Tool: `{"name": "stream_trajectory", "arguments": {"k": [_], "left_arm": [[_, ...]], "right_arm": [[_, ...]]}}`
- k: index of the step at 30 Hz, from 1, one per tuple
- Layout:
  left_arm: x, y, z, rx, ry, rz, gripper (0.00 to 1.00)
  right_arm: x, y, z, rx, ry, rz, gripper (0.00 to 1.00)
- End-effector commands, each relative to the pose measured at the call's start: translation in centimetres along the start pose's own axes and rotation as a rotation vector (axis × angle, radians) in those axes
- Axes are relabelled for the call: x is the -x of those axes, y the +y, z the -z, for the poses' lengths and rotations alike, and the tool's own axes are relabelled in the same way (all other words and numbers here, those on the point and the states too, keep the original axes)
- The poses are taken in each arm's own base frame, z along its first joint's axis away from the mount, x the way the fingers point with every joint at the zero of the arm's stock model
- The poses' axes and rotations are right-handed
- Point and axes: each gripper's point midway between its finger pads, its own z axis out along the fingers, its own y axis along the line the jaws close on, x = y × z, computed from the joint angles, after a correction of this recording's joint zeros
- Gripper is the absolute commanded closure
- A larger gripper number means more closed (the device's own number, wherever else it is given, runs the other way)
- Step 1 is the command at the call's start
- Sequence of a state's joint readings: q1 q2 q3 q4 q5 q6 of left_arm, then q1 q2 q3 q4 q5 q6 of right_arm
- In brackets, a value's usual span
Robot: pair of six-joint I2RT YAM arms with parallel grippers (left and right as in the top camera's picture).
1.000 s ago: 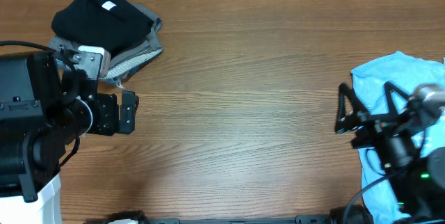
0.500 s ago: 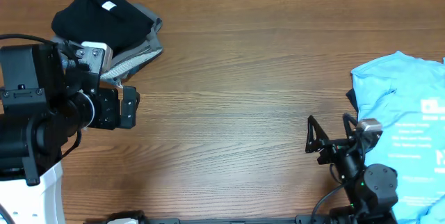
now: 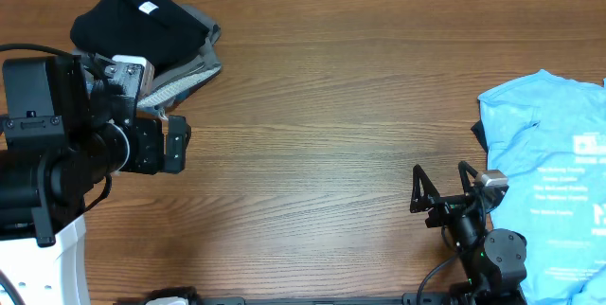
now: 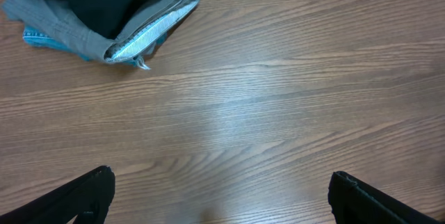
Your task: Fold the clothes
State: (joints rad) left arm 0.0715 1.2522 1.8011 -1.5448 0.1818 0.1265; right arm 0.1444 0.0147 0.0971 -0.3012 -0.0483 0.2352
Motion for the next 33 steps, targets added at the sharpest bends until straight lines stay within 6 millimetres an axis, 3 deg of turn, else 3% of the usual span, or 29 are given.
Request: {"name": "stream_trajectory", "arguments": {"k": [1,20,26,30,33], "left_arm": [[0.1,0.0,-0.1,0.002,0.001,0.013,0.00],[0.1,0.0,-0.1,0.002,0.001,0.013,0.00],[-0.1,-0.9,0.7,-0.010,-0.021,-0.018,0.00],[1.2,-0.4,2.3,0.056,-0.139,-0.074,0.00],[2.7,-1.1,3.5,0.063,-0.305,-0.127,0.00]], "right_arm": [[0.2,0.1,0.0,0.007,-0.015,-0.003,0.00],[0.2,0.1,0.0,0.007,-0.015,-0.003,0.00],[0.2,0.1,0.0,0.007,-0.015,-0.003,0.00],[0.2,0.1,0.0,0.007,-0.015,-0.003,0.00],[0.2,0.1,0.0,0.007,-0.015,-0.003,0.00]]}}
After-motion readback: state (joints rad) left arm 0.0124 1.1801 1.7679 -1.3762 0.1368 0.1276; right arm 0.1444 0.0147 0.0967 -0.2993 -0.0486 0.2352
